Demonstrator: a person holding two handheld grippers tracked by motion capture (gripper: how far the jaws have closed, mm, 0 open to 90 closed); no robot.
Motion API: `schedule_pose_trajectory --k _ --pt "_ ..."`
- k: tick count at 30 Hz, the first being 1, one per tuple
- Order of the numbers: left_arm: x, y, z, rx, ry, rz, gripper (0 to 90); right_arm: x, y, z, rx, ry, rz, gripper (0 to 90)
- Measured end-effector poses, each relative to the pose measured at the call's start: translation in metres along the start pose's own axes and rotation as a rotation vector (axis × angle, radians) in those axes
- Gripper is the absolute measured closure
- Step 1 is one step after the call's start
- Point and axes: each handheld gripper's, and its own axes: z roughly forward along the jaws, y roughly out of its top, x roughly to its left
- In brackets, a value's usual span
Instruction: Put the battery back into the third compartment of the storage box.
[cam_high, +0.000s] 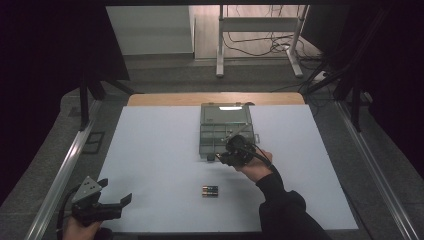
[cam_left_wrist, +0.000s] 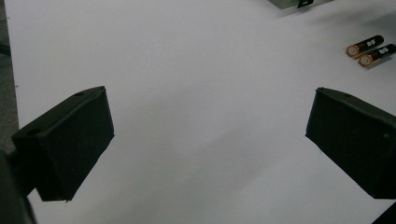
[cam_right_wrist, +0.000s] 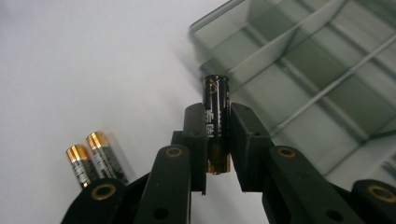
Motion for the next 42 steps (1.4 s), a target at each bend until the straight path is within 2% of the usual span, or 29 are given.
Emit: schedule_pose_trajectory --k 2,8,22,30,42 --pt "0.000 0.000 0.000 0.000 -0.001 -0.002 1.1 -0.009 0.003 -0.003 -0.009 -0.016 0.023 76.4" --pt "0.001 0.000 0.000 0.000 -0.002 -0.005 1.1 -0.024 0.006 -0.007 -0.020 -0.042 0.060 76.4" --pt "0.001 0.000 0.000 0.001 -0.002 -0.014 0.9 -0.056 0.022 -0.009 -0.022 -0.124 0.119 76.4" --pt "0.002 0.000 0.000 0.000 0.000 -0.020 0.9 -0.072 0.029 -0.003 -0.013 -0.169 0.161 76.4" --pt "0.002 0.000 0.000 0.003 -0.001 -0.015 0.0 -0.090 0.037 0.011 0.004 -0.210 0.214 76.2"
